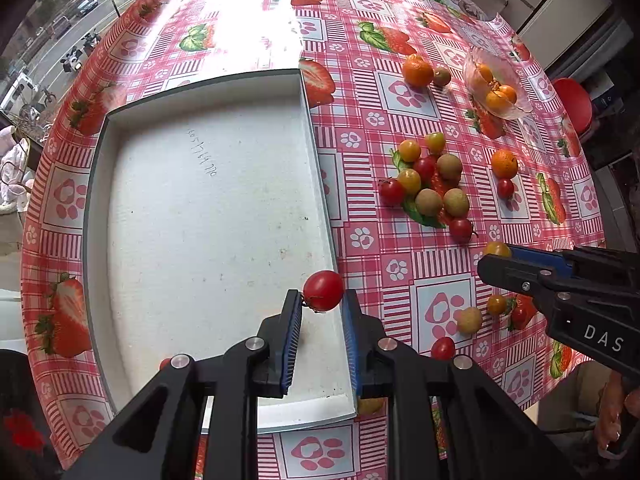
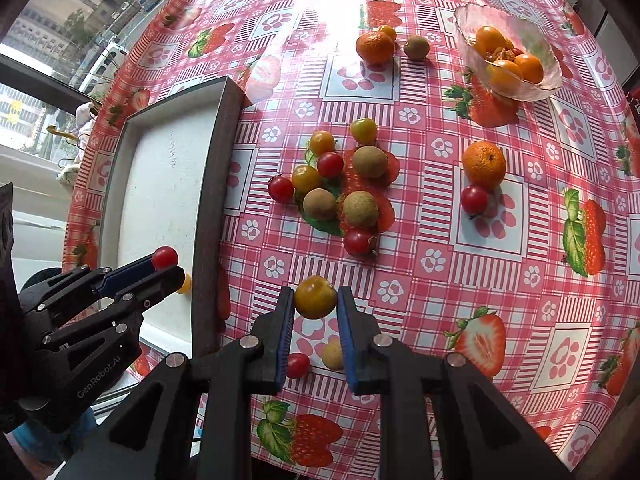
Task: Organize fruits
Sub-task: 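Carry both tomatoes into the white tray and open both tools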
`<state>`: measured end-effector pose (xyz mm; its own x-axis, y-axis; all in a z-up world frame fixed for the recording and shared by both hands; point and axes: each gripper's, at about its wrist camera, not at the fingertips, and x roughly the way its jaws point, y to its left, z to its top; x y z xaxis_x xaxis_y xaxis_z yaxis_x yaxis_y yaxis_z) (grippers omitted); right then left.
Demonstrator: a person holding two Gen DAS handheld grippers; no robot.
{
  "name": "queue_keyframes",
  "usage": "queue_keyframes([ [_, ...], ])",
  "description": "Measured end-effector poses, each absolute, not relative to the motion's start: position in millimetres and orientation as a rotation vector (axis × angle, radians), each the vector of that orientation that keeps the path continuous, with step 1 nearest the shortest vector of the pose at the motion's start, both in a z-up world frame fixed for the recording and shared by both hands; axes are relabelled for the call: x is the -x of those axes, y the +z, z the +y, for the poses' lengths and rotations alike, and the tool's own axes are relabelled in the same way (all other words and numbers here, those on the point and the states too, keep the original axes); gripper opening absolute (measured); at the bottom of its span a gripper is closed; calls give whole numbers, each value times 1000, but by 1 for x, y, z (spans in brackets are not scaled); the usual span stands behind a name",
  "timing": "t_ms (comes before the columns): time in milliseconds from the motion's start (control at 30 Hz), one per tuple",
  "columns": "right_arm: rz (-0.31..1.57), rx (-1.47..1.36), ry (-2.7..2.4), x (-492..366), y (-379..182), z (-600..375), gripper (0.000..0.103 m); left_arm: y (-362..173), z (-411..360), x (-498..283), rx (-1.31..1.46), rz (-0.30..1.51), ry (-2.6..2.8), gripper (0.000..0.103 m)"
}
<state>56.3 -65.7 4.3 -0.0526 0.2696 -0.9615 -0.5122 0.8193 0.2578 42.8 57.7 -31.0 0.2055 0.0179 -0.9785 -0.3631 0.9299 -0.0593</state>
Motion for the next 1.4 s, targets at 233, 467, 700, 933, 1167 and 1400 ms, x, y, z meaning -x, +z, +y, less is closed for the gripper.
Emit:
queue_keyframes([
  [233,1485,254,729,-40,10,-10,23,-38,103,-13,313,1358,359,22],
  [467,1514,298,795,-24,-5,44,23,-54,140,4,315,1386,408,22],
  [700,1547,354,797,-16,-29,77,23,-69,152,6,312,1405,423,22],
  [933,1558,405,774,-14,-48,93,24,-78,149,6,298,1419,417,23],
  [1167,1584,430,769,-7,-60,97,30,-84,141,0,282,1417,440,81],
  [1400,1598,413,810,-4,-63,111,63,-87,138,2,273,1442,467,82],
])
